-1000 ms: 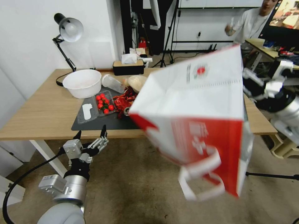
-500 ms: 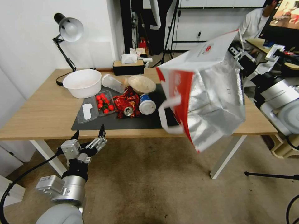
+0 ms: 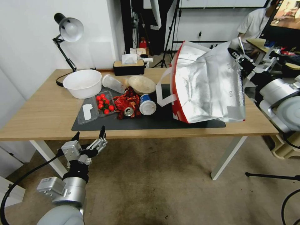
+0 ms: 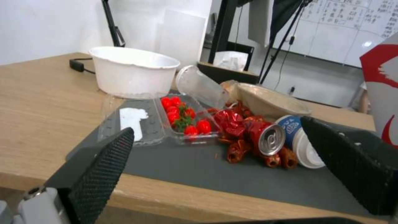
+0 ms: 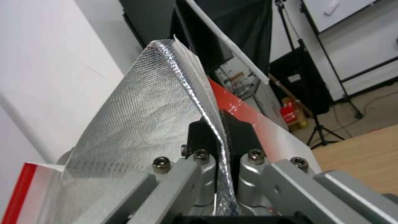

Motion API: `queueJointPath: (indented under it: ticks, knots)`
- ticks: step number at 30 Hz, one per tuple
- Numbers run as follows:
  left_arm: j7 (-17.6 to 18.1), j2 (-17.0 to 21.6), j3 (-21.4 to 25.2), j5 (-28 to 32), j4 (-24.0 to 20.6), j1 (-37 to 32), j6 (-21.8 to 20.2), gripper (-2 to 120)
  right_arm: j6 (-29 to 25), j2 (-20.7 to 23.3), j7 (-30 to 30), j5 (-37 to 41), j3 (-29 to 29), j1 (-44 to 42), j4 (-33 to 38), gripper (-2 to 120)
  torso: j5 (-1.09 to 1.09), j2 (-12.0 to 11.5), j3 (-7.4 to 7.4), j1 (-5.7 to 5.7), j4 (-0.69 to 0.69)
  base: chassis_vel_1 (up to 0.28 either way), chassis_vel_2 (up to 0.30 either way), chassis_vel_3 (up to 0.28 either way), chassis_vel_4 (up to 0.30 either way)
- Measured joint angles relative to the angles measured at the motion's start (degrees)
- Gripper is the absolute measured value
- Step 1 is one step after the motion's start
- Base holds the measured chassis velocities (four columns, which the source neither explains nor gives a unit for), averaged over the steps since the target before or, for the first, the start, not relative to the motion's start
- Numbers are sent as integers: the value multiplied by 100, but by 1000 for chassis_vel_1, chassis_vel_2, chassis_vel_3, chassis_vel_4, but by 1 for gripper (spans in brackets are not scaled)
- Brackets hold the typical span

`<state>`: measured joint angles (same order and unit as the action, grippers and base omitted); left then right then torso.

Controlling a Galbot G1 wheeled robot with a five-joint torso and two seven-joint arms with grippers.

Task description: Pick up the food delivery bag from the floor and place it on the table.

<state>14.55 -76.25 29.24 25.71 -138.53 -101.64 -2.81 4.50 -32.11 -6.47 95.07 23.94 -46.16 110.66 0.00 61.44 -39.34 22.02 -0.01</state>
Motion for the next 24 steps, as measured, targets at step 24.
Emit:
queueJointPath:
  ticks: [24]
  knots:
    - [-26, -43, -2, -61, -18, -97, 129, 100, 237, -156, -918, -109, -383, 579, -371, 0, 0, -3, 1, -1, 1, 0, 0, 0, 0]
